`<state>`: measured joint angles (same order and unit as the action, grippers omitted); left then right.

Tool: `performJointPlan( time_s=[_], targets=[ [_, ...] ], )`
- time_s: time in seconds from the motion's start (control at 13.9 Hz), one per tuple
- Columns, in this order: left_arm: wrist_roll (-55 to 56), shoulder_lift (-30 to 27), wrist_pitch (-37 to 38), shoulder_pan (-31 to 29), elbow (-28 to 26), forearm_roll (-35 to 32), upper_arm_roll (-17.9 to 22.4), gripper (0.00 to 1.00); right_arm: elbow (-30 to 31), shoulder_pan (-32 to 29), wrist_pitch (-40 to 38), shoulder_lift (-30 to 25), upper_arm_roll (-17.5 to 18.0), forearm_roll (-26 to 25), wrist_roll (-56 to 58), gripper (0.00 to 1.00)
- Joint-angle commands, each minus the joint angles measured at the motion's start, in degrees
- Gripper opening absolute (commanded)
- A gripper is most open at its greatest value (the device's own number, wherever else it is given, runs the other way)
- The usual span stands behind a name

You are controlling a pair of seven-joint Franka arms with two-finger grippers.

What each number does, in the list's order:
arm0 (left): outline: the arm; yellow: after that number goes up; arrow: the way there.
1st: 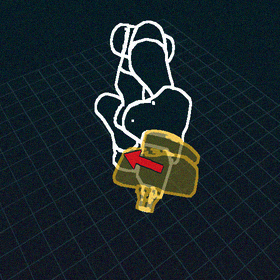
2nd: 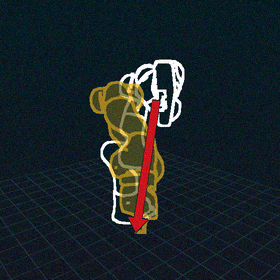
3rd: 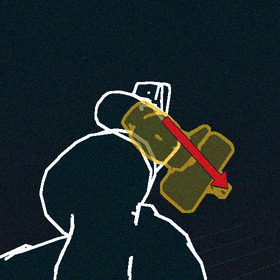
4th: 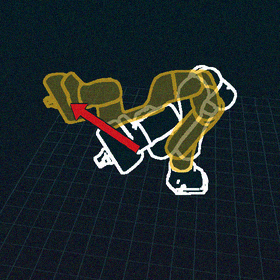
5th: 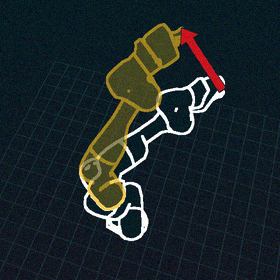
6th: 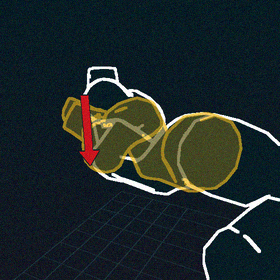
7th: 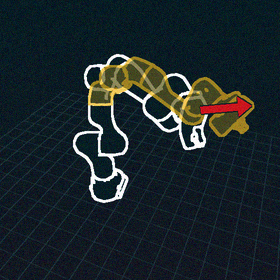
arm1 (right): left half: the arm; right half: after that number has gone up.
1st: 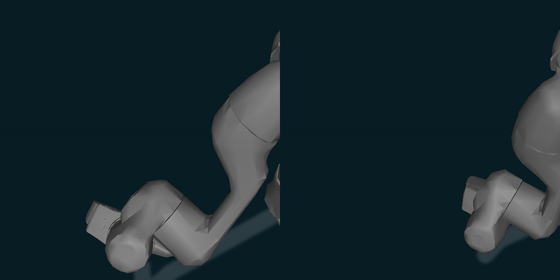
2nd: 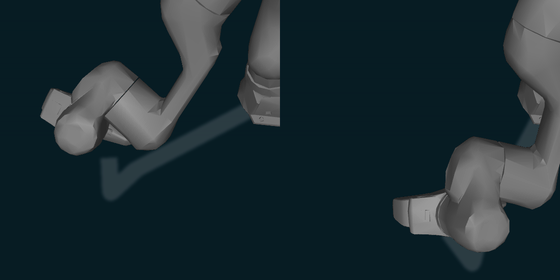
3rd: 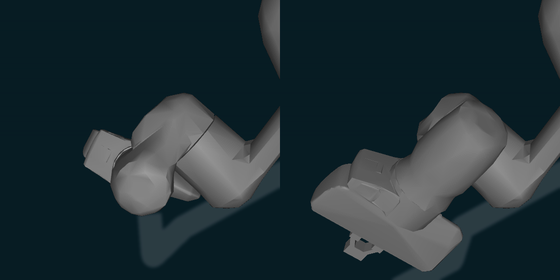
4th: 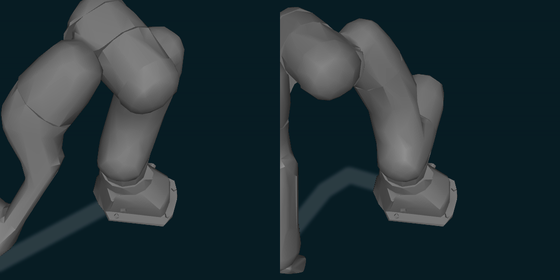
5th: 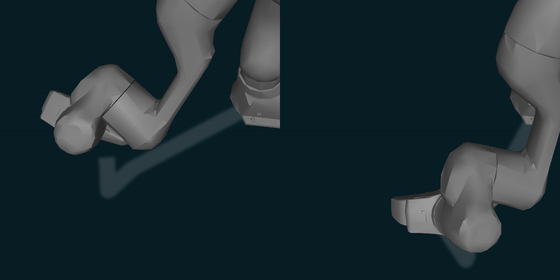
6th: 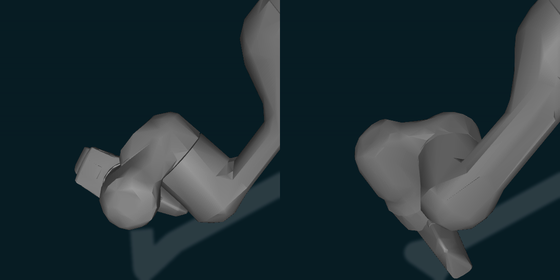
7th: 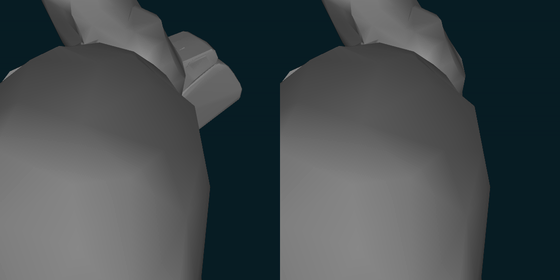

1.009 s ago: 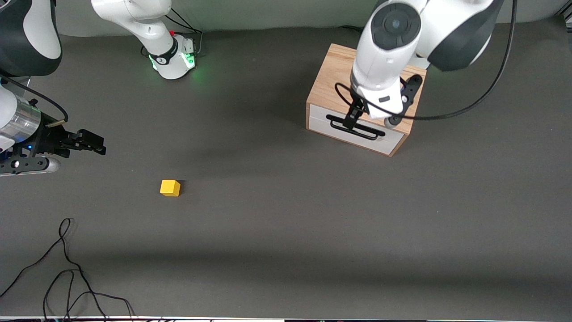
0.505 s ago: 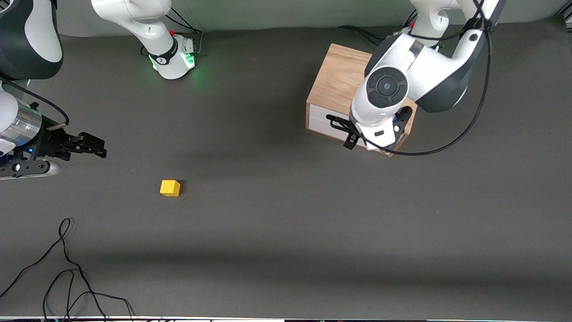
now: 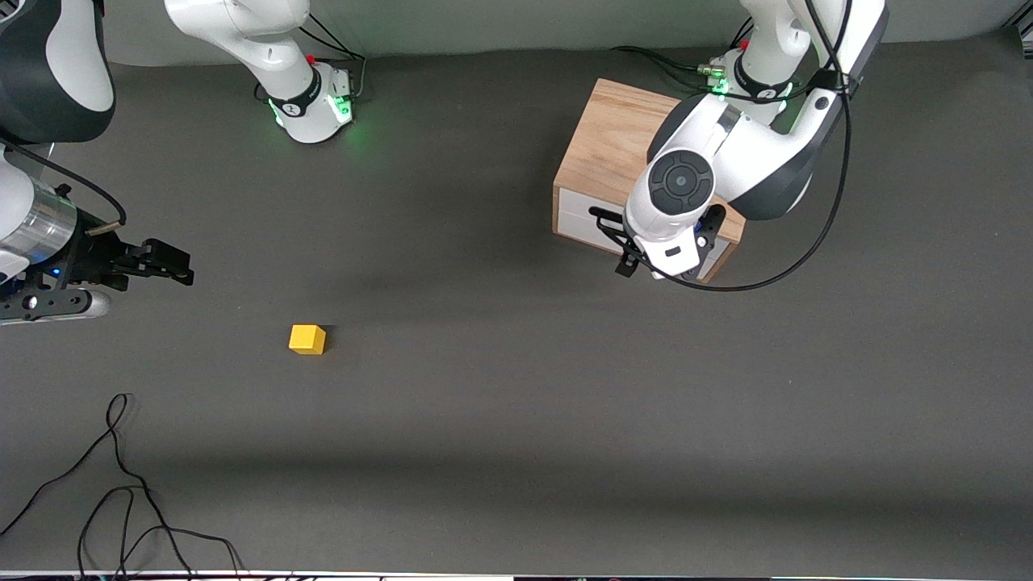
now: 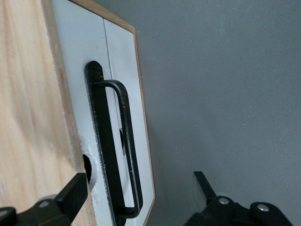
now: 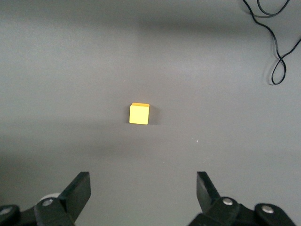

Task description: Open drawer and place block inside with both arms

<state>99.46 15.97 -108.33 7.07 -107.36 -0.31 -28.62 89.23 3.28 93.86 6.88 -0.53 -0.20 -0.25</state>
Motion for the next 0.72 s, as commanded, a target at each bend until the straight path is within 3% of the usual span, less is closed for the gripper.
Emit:
performJointPlan(
  time_s=[0.0,0.65],
  targets=[
    [1.5,1.5,-1.9,0.1,-0.3,-0.7,0.1,1.00,-1.3,0.3,-0.5,0.6,-0.1,0.1,-1.3,1.00],
    [5.9,6.3,-3.2,0.3,-0.1,-3.1,0.2,1.00,-1.3,0.4,-0.6,0.6,-0.1,0.1,-1.4,1.00]
  ],
)
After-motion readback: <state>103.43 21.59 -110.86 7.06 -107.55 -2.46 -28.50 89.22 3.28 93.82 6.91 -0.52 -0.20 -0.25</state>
